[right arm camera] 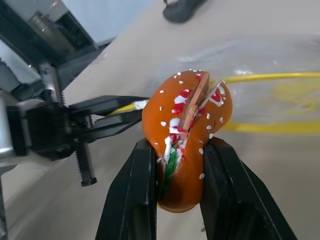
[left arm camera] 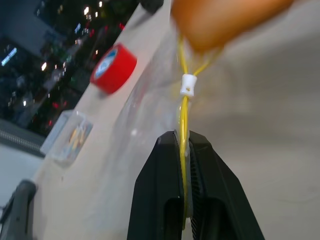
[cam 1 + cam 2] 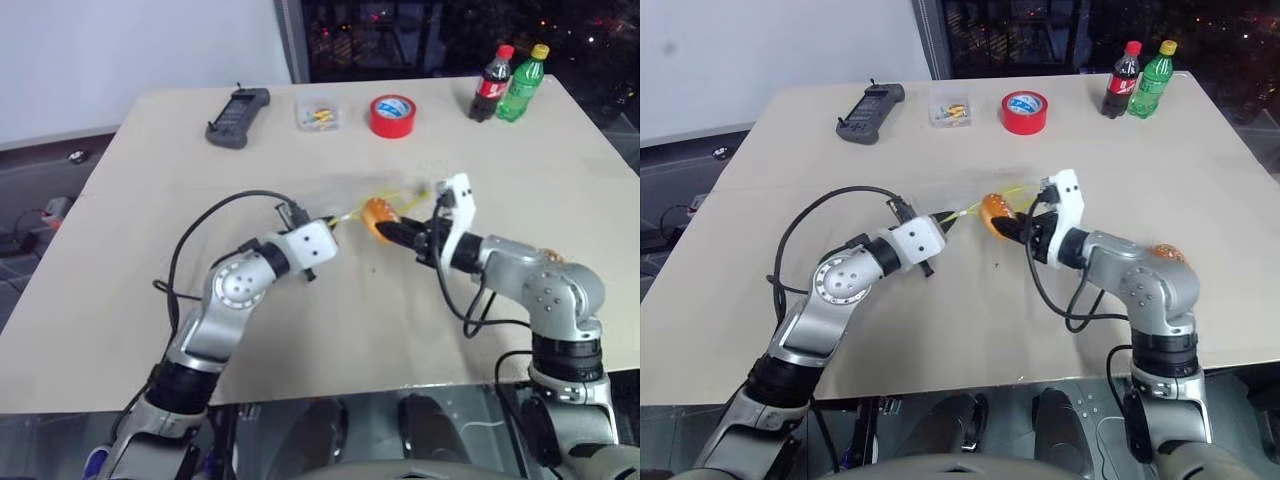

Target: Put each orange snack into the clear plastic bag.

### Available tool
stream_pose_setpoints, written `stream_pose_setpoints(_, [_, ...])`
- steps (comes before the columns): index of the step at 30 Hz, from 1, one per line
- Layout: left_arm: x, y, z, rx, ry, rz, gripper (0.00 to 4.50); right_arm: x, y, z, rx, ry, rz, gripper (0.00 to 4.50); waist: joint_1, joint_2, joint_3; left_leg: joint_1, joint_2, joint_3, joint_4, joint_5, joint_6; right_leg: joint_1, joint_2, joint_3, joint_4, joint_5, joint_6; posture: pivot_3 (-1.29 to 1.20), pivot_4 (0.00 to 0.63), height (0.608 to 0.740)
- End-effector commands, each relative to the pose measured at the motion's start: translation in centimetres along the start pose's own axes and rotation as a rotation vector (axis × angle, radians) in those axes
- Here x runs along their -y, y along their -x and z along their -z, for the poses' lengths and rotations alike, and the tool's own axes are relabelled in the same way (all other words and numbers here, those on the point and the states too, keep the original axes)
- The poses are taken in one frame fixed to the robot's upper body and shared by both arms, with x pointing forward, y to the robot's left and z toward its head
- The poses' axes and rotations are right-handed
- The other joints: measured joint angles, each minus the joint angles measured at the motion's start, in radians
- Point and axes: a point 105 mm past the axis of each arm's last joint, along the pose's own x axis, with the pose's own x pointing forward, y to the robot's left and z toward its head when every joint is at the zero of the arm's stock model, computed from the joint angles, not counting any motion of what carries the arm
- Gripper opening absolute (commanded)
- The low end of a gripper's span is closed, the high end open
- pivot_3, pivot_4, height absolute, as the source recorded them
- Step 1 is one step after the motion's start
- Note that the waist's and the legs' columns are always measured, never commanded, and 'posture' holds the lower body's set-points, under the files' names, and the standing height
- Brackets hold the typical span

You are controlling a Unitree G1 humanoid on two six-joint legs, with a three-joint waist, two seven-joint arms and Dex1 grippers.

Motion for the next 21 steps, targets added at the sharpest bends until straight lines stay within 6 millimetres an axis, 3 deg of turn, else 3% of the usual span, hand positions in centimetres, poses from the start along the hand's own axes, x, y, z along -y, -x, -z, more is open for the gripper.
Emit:
stream_pose_setpoints(1, [0.0, 0.8, -1.8, 0.1, -0.043, 0.006, 0.0, 0.3, -0.3, -0.3, 0.0, -0.002, 0.0, 1.09, 0.002, 0.0, 0.0, 0.0, 0.0, 0.0, 0.0, 0.0, 0.0, 0.0, 0.0, 0.0, 0.0, 0.0, 0.0, 0.0, 0.15, 0.74])
stream_pose_setpoints(12, [1.6, 2.3, -1.4, 0.154, -0.057, 0.083, 0.0, 0.9, -2.9, 1.1, 0.02, -0.201, -0.012, 1.09, -0.001, 0.0, 0.0, 0.0, 0.0, 0.0, 0.0, 0.0, 0.0, 0.0, 0.0, 0.0, 0.0, 0.0, 0.0, 0.0, 0.15, 0.74])
stream_pose_setpoints(19, [1.7, 2.8, 0.1, 0.114, -0.034, 0.073, 0.0, 0.1, -5.0, 1.7, 0.058, 0.1, 0.023, 1.09, -0.008, 0.0, 0.0, 0.0, 0.0, 0.0, 0.0, 0.0, 0.0, -0.002, 0.001, 0.0, 0.0, 0.0, 0.0, 0.0, 0.15, 0.74])
stream_pose_setpoints(21, [1.6, 2.8, 0.8, 0.084, -0.014, 0.06, 0.0, 0.8, -4.9, 1.6, 0.074, 0.136, 0.069, 2.09, -0.008, 0.0, 0.0, 0.0, 0.0, 0.0, 0.0, 0.0, 0.0, -0.002, 0.001, 0.0, 0.0, 0.0, 0.0, 0.0, 0.15, 0.74])
